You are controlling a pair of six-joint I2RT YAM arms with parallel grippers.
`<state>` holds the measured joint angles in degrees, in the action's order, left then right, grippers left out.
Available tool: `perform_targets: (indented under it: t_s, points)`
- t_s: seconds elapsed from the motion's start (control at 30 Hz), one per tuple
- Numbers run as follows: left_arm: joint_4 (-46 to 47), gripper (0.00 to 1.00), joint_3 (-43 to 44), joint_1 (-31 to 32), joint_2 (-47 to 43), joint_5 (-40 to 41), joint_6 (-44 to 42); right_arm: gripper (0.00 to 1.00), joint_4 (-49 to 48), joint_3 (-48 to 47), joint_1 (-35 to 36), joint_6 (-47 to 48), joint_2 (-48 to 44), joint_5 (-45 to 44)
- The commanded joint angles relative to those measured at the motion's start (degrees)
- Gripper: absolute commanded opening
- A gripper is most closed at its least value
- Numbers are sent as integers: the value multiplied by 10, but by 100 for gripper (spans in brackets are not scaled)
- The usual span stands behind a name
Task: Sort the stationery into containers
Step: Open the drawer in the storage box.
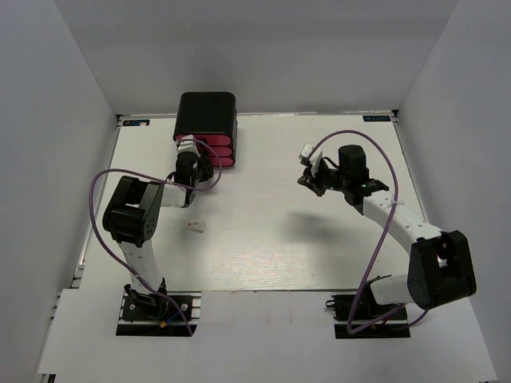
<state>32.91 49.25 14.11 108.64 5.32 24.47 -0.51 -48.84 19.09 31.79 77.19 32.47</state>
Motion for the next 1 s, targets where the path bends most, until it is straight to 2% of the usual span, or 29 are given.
perform_targets:
  t_s: [0.0,0.4,0.7,0.73,0.8,0.83,0.87,0.97]
  points:
    - [17,30,16,3,0,-8,-3,0,-3,0,-4,5,-3,-2]
    - [39,21,-49,3,-42,-18,-3,0,-6,3,-3,3,-8,4]
    - [45,23,-114,3,-110,-35,8,1,2,11,-3,9,-18,20]
    - [45,28,-122,3,-115,-35,8,5,4,10,-2,13,-17,24]
    - [30,42,-127,3,-132,-30,8,25,34,7,0,34,-17,35]
    - [30,58,-127,3,-137,-29,8,36,42,4,2,41,-12,63]
    - [17,62,-127,3,-143,-29,8,56,77,-5,0,69,-6,72]
    - [1,71,-127,3,-174,-38,-4,81,138,-30,2,128,9,157]
